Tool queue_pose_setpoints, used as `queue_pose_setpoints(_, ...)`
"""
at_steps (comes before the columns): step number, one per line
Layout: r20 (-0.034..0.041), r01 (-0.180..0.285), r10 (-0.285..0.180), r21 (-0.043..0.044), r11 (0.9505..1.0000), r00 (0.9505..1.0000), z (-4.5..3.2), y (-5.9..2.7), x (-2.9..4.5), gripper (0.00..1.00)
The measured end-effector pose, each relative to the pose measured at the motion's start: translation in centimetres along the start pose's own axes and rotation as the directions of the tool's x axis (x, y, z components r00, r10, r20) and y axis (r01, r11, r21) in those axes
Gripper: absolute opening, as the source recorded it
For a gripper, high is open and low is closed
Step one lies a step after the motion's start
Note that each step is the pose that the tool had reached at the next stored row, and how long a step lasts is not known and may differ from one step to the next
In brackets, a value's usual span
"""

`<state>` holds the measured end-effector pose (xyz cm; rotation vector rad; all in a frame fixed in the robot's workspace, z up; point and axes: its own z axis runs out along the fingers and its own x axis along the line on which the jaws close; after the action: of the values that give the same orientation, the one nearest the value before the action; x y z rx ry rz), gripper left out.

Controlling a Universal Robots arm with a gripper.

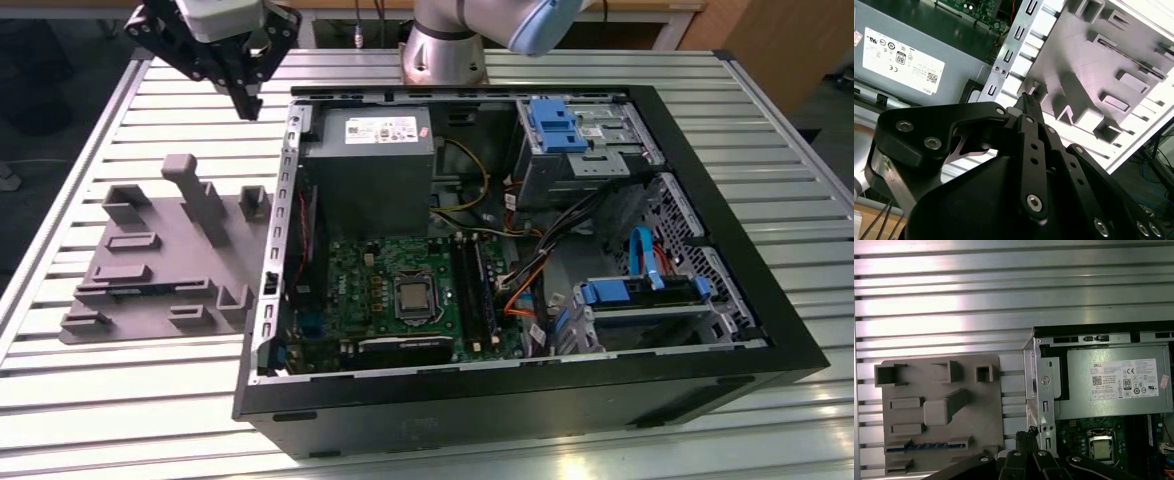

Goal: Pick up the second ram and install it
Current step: 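Reach for the second ram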

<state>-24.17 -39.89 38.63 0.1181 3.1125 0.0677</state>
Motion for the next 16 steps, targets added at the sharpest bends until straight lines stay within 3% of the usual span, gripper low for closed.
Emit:
queue_pose_setpoints(9,0.0000,0.000,0.000,0.0000,1.0000,1.0000,0.01,-0.05,0.63,0.11)
queue_pose_setpoints(16,0.0000,0.000,0.000,0.0000,1.0000,1.0000,0.00,-0.13,1.60,0.11)
